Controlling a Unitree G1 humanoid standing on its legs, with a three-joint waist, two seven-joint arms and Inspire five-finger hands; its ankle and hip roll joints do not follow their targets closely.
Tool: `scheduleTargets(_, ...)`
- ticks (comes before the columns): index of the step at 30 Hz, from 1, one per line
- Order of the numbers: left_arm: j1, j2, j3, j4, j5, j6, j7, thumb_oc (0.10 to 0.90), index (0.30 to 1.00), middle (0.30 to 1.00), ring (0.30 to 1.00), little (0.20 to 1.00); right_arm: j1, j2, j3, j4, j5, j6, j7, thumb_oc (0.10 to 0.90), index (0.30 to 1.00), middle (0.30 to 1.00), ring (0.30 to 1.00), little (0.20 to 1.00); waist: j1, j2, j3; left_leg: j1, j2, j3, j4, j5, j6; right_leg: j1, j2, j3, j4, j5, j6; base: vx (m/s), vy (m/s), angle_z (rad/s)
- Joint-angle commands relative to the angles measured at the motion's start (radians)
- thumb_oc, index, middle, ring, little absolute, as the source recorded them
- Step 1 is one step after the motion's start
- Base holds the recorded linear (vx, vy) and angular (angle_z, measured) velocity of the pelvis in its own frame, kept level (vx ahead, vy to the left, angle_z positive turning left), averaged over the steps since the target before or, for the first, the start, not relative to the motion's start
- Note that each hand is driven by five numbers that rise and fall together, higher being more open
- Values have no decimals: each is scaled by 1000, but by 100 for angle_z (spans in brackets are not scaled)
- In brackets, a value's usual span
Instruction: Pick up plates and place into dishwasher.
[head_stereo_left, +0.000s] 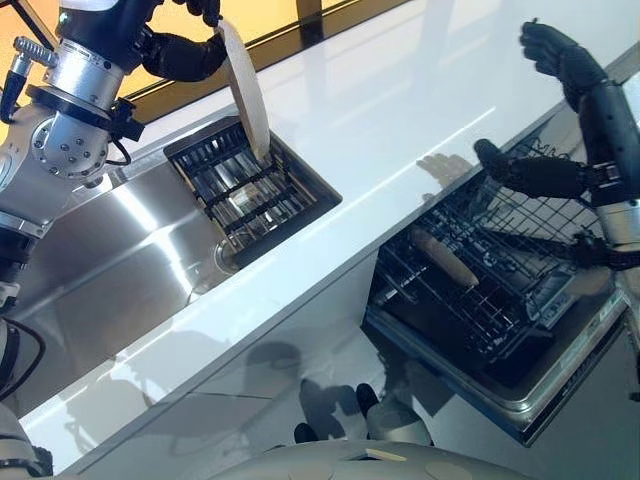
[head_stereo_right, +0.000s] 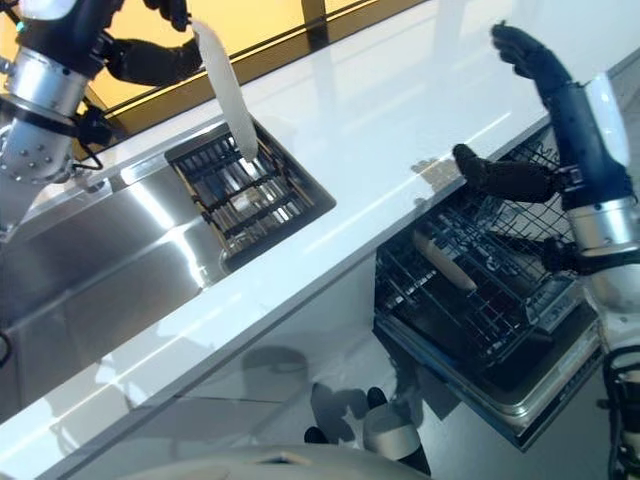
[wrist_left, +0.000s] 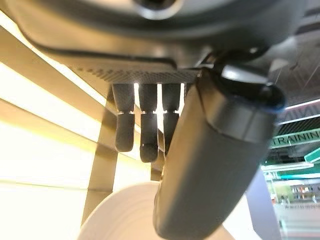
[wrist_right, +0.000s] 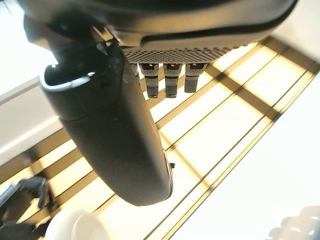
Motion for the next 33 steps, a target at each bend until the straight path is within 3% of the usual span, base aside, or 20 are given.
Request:
scheduleTargets(1, -22, 30, 125, 13, -61, -1, 73, 100, 300, 300, 300, 200, -118, -26, -21, -77, 55, -25, -37, 800, 900, 900, 900, 900, 25, 5, -145, -18, -17, -77, 5, -39, -15, -10, 19, -49, 24, -38, 93, 1, -10, 8)
scheduleTargets(5, -27, 26, 122, 6, -65, -15, 73, 100, 300, 300, 300, 200, -144, -18, 3, -78, 91, -5, -11, 800, 900, 900, 900, 900, 28, 6, -144, -18, -17, -80, 6, -38, -16, -10, 18, -51, 28, -39, 94, -1, -3, 9)
scheduleTargets(13, -141, -8, 38, -20, -86, 22, 70, 100, 300, 300, 300, 200, -226, 44, 113, -106, 188, 32, 39, 800, 900, 900, 900, 900, 30, 14, -142, -14, -17, -81, 6, -39, -15, -7, 15, -50, 24, -37, 95, 0, 0, 0)
scheduleTargets(33, -268, -133, -87, 54, -89, 61, 50, 100, 300, 300, 300, 200, -333, 153, 265, -92, 282, 119, 98, 800, 900, 900, 900, 900, 16, 20, -145, -3, -13, -59, 9, -44, -15, -7, 9, -34, 27, -33, 100, 0, 0, 0)
